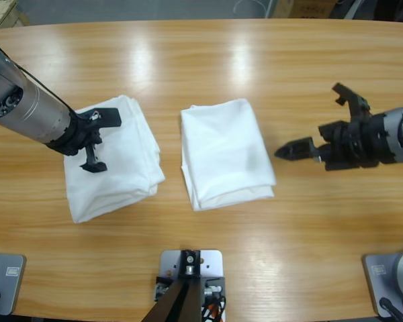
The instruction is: Fold clothes
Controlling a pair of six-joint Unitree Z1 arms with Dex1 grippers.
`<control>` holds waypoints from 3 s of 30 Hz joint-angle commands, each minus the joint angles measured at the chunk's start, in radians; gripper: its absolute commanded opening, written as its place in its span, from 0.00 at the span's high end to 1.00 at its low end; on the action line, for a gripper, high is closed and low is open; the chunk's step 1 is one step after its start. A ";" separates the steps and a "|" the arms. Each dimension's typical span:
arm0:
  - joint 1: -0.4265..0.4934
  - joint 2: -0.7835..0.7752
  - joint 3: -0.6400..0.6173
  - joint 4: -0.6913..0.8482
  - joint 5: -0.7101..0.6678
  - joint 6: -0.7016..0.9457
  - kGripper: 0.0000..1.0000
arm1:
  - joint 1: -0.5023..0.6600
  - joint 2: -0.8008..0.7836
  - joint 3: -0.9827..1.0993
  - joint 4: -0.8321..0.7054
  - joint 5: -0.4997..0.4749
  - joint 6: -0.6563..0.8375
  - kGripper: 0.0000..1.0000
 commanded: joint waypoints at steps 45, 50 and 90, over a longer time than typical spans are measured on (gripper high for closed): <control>-0.003 0.193 0.431 -0.854 -0.674 -1.136 0.07 | -0.201 0.305 0.251 -0.512 0.307 -0.104 0.10; -0.003 0.098 0.481 -0.849 -0.677 -1.116 0.07 | -0.202 0.296 0.252 -0.514 0.307 -0.104 0.10; -0.088 0.293 0.047 -0.442 -0.419 -1.233 0.10 | -0.236 0.320 0.272 -0.540 0.329 -0.145 0.10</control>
